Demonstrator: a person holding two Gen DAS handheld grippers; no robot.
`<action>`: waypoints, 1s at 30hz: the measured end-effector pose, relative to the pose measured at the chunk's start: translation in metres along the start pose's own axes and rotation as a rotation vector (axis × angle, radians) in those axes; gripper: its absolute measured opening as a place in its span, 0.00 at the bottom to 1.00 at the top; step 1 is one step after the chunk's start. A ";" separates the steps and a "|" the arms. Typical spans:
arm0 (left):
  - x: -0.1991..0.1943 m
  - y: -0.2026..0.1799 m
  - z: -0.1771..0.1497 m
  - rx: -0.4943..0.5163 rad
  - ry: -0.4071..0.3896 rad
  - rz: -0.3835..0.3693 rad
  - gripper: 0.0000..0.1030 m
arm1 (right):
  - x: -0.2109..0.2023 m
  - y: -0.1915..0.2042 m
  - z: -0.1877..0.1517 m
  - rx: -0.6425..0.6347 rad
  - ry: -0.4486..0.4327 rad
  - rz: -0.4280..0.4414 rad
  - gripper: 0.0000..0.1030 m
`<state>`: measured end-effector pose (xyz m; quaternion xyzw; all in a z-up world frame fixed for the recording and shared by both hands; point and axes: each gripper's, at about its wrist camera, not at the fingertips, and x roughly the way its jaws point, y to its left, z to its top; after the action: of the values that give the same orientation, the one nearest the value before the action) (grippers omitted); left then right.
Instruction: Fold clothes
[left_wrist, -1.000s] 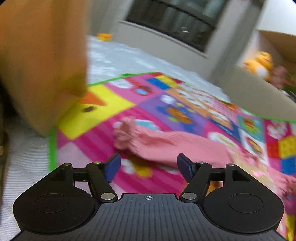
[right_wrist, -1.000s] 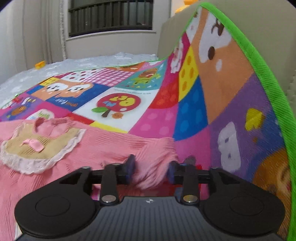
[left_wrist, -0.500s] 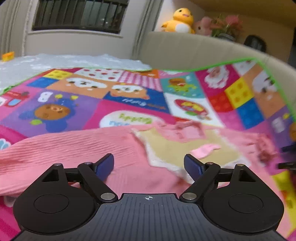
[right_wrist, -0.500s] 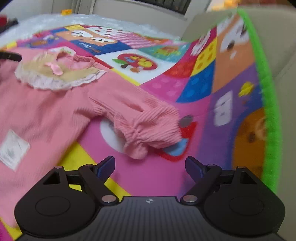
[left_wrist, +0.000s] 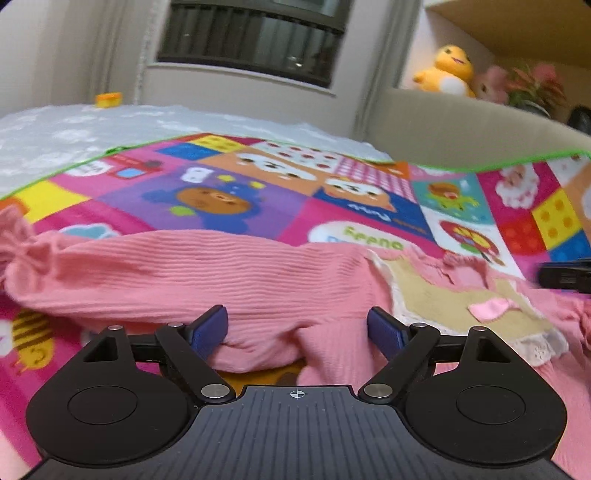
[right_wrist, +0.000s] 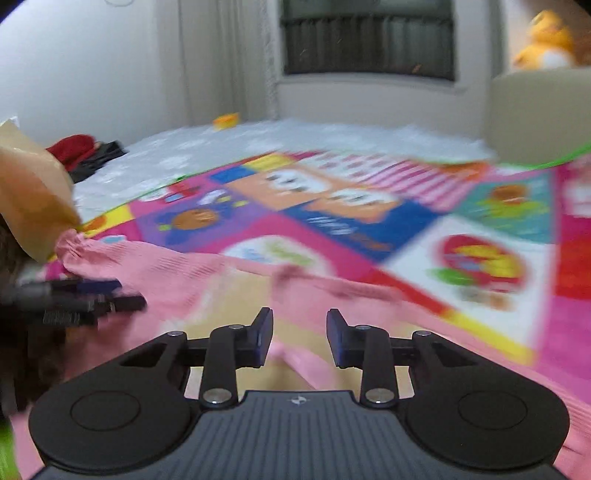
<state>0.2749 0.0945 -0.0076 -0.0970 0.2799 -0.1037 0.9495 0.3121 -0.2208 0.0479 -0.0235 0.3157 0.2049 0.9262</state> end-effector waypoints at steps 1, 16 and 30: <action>-0.003 0.004 0.000 -0.013 -0.002 0.000 0.85 | 0.020 0.006 0.007 0.013 0.025 0.020 0.30; -0.021 0.059 -0.011 -0.280 -0.059 -0.163 0.91 | 0.150 0.047 0.079 -0.026 0.064 -0.093 0.06; -0.028 0.052 -0.013 -0.220 -0.079 -0.404 0.96 | 0.126 0.035 0.033 0.013 0.211 0.021 0.13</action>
<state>0.2517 0.1502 -0.0169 -0.2582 0.2269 -0.2567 0.9033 0.4070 -0.1368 0.0022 -0.0356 0.4128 0.2090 0.8858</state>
